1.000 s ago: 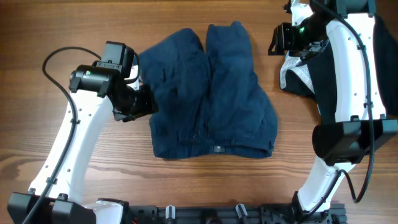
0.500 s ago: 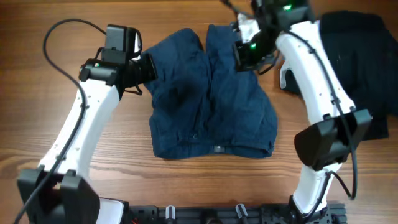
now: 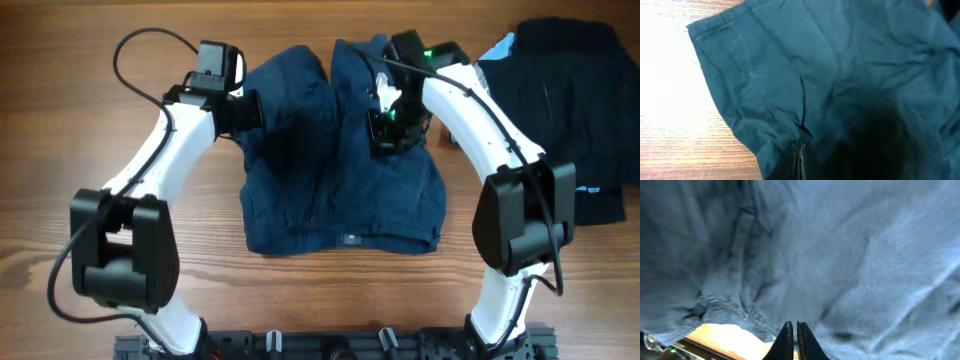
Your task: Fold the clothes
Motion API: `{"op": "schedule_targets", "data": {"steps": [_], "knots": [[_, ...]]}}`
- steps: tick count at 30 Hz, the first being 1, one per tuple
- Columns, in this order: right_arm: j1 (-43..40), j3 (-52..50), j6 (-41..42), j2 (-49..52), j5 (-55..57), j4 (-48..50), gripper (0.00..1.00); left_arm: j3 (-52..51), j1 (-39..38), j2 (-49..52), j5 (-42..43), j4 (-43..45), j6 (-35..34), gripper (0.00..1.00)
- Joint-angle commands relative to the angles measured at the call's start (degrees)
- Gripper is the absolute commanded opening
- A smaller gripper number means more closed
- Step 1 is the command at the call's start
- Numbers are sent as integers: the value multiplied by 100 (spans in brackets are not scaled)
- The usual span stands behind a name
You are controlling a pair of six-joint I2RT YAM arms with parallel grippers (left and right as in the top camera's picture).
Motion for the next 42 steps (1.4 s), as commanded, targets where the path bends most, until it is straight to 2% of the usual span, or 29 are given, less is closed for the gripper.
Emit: {"op": "schedule_targets", "data": {"steps": [1, 8, 11, 13, 15, 18, 19, 20, 21, 26, 31, 36, 39, 42], "knots": [[35, -549, 271, -83, 11, 306, 4, 22, -37, 382, -68, 59, 212, 4], [22, -1475, 656, -83, 15, 1408, 4, 22, -57, 868, -146, 170, 219, 4], [11, -1502, 551, -81, 302, 1801, 4, 22, -57, 929, -728, 116, 216, 4], [11, -1502, 35, -81, 450, 2124, 10, 20, -26, 931, -1451, -85, 216, 4], [11, -1502, 37, -81, 907, 2256, 11, -4, 66, 935, -1849, -315, 214, 4], [11, -1504, 31, -74, 1204, 2411, 11, -111, 315, 938, -1888, -444, 210, 4], [7, -1506, 37, -68, 1202, 2455, 11, -155, 415, 938, -1884, -442, 205, 4], [4, -1506, 42, -57, 1202, 2492, 6, -192, 525, 938, -1867, -439, 190, 4], [4, -1506, 42, -42, 1202, 2518, 4, -208, 632, 938, -1832, -448, 190, 4], [-7, -1550, -151, -31, 1252, 3121, 4, -205, 1027, 938, -1237, -540, 190, 4], [-133, -1547, -400, 48, 1532, 3873, 4, -199, 1117, 901, -1154, -946, 188, 4], [-431, -1547, -398, 431, 1543, 4011, 4, -192, 1117, 632, -525, -1045, 166, 4], [-756, -1547, -400, 608, 1545, 4074, 4, -188, 1117, 354, -50, -1043, 168, 12], [-1119, -1508, -402, 612, 1545, 4284, 4, -188, 1117, 111, 90, -1047, 170, 13]]}}
